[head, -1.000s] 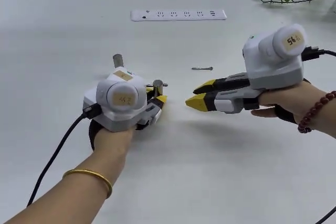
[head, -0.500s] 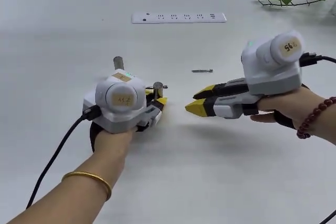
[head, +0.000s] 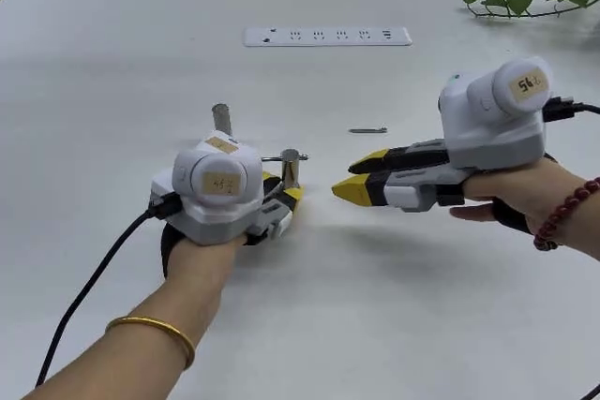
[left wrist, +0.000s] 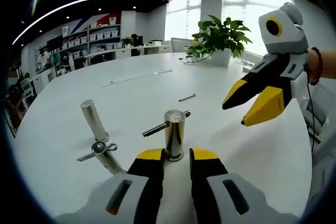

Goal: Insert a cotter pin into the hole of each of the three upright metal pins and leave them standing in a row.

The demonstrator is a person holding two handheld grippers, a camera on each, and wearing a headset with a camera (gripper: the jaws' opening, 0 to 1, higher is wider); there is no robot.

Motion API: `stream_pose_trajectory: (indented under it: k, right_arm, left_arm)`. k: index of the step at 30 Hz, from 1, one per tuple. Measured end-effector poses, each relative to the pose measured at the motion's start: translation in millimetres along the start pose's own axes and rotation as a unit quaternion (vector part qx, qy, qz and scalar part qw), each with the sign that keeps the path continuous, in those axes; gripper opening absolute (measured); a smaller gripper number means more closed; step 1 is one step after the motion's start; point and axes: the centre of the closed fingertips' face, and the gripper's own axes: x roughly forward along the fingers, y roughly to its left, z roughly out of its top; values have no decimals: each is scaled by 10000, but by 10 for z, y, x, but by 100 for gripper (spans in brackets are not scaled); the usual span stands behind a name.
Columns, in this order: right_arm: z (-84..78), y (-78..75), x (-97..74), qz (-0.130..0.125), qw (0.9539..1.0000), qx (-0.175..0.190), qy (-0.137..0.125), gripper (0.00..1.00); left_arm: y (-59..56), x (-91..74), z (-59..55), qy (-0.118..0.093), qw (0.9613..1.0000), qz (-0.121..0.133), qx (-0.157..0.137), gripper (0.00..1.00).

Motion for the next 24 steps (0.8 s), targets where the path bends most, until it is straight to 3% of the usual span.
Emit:
stream_pose_trajectory:
  k: [9,21,24]
  right_arm:
    - [174,35,10,15,9996,141,-246,25]
    - [451,48,57,-56,9993,-104,-364,32]
    - [520,41,89,-62,9991,-155,-379,32]
  left_arm:
    - [-60,-193,19,-95,9998,-78,-167,22]
    - [-6,-544,137,-338,9986,-52,-400,34]
    - [-4,-636,111,-277,9987,-11,-430,34]
